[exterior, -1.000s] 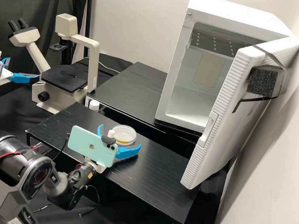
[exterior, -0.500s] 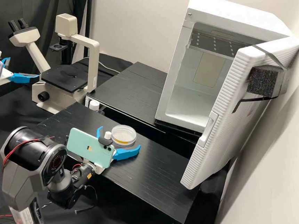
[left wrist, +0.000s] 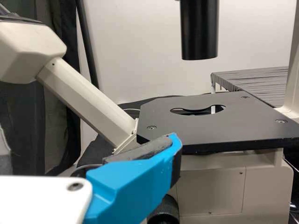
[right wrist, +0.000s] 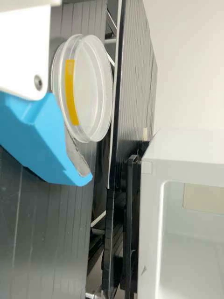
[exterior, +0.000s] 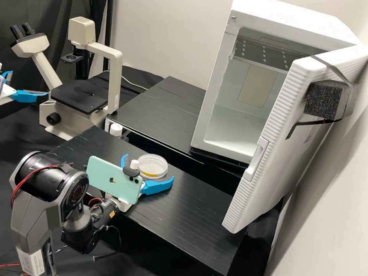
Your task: Return the petri dish to the incubator.
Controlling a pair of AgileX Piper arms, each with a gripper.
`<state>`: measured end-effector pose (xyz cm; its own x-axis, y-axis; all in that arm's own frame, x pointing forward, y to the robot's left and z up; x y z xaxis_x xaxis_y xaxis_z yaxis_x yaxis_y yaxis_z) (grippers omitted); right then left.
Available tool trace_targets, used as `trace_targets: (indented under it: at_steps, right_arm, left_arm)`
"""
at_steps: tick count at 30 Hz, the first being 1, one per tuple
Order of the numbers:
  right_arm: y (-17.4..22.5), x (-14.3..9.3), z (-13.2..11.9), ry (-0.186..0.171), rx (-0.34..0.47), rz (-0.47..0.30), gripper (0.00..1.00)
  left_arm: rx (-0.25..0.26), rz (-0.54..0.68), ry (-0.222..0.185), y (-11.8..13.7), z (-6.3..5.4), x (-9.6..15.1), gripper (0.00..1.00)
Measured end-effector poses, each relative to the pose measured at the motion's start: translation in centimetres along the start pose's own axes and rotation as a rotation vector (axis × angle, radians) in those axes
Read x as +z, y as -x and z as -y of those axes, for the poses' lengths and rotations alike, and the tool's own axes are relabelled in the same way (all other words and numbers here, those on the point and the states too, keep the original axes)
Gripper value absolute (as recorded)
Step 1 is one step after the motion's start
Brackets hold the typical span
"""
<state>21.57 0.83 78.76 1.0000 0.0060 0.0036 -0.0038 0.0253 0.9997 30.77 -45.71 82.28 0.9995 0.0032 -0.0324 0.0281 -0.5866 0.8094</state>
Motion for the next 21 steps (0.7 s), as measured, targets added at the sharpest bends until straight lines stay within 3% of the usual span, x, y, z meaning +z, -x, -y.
trace_targets:
  at_steps: [21]
  right_arm:
    - [-0.28,-0.01,0.12,-0.004,0.002,0.005,0.0]
  left_arm:
    - [0.0,0.0,0.0,0.0,0.0,0.0,1.0]
